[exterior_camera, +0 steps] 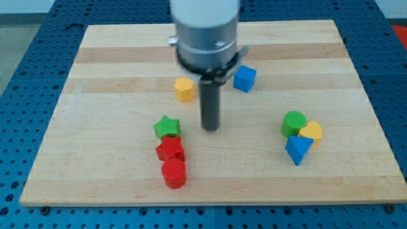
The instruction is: Move your arm right side of the green circle
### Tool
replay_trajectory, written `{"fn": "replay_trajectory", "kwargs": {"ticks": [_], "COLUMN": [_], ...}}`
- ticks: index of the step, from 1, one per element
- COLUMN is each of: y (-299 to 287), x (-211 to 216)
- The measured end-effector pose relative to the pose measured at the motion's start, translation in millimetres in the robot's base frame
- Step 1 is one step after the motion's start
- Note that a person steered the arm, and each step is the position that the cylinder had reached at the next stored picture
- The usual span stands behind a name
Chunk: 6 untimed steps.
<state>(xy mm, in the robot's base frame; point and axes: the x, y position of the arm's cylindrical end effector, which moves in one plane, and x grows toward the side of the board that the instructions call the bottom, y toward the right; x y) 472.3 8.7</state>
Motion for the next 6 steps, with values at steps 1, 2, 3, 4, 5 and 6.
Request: {"fn": "replay_trajectory", "kwargs": {"ticks": [1, 2, 3, 4, 5, 6], "y": [69, 168, 239, 259, 251, 220], "x": [-39, -52, -30, -4, 8, 8]}}
